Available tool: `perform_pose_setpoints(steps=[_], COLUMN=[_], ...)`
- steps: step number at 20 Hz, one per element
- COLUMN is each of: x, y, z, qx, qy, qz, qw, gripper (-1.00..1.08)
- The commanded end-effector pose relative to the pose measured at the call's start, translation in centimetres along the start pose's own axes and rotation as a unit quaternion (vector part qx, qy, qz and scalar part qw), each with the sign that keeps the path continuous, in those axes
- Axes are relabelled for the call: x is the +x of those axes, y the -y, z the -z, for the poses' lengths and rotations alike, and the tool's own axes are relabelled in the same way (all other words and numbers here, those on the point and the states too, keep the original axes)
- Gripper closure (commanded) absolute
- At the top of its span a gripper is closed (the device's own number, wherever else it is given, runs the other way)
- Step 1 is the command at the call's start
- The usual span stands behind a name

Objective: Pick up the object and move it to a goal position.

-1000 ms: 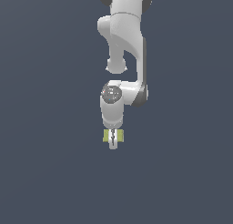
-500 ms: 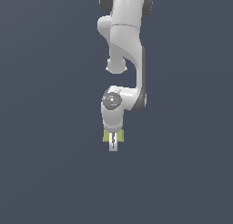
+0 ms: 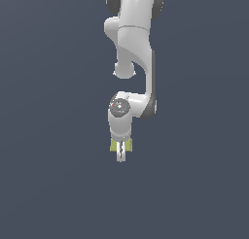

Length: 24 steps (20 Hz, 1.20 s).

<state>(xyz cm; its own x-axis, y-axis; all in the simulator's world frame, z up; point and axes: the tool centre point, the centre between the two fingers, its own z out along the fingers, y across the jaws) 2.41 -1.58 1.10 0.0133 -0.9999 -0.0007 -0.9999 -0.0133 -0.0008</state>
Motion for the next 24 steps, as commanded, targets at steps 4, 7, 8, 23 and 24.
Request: perform_pose_setpoints(steps=[4, 7, 8, 23, 24], x=[-0.7, -2.2, -2.9, -12.6, -12.7], y=[0.0, -0.1, -0.1, -0.3, -0.3], z=[0.1, 0.2, 0.2, 0.9, 0.9], qx=[0.0, 0.0, 0.0, 0.0, 0.0], qy=[0.0, 0.0, 0.0, 0.0, 0.0], qz=[0.0, 0.0, 0.0, 0.0, 0.0], qw=[1.0, 1.0, 1.0, 1.0, 1.0], gripper=[1.08, 1.08, 1.08, 1.08, 1.08])
